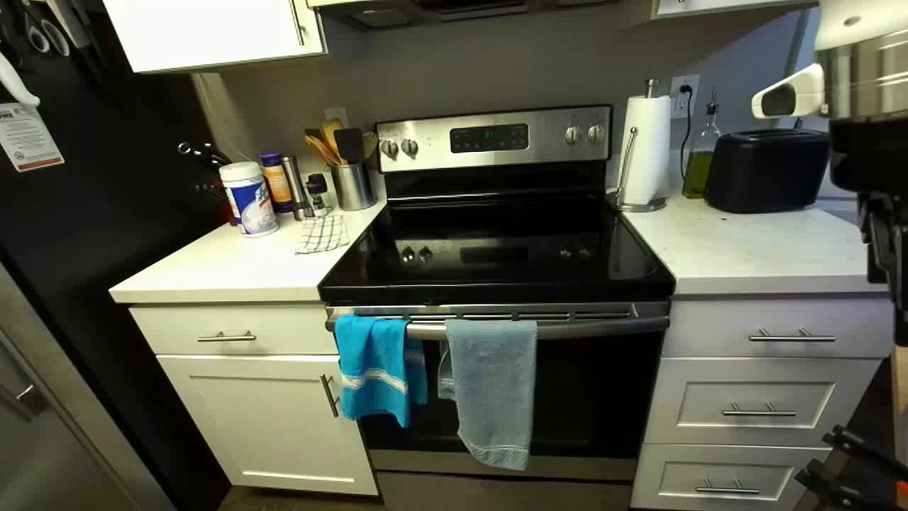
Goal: Place the light blue towel on the stove top
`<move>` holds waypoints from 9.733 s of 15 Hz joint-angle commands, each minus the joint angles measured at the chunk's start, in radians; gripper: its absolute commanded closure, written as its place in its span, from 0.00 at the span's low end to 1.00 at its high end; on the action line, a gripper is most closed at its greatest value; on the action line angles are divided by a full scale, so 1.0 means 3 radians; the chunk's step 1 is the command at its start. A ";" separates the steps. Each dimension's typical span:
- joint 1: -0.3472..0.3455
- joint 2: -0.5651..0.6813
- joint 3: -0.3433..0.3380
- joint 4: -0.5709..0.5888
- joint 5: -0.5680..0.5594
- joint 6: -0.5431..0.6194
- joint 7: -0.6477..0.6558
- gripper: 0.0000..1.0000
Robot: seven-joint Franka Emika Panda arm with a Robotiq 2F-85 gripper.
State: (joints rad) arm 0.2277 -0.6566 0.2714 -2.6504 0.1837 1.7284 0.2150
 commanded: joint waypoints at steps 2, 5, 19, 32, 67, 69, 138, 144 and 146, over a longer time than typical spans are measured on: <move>0.0003 0.0002 -0.0004 0.0006 -0.0003 -0.0008 0.0002 0.00; -0.0007 0.0016 -0.0022 0.0017 -0.0014 0.0011 -0.0027 0.00; -0.0281 0.1572 -0.0288 0.1032 -0.0713 0.0843 -0.0440 0.00; -0.0262 0.2974 -0.0441 0.1922 -0.1048 0.1136 -0.0472 0.00; -0.0162 0.3864 -0.0681 0.2946 -0.1647 0.1519 -0.0620 0.00; -0.0130 0.3941 -0.0672 0.3005 -0.1650 0.1522 -0.0616 0.00; 0.0207 0.4674 -0.0996 0.3738 -0.1990 0.2142 -0.0914 0.92; 0.0193 0.4512 -0.0927 0.3752 -0.1942 0.1977 -0.0959 0.47; 0.0183 0.4561 -0.0913 0.3838 -0.1909 0.1903 -0.0976 0.41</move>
State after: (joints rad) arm 0.3004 0.7305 -0.0232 -1.4842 -0.4026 2.3262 -0.0800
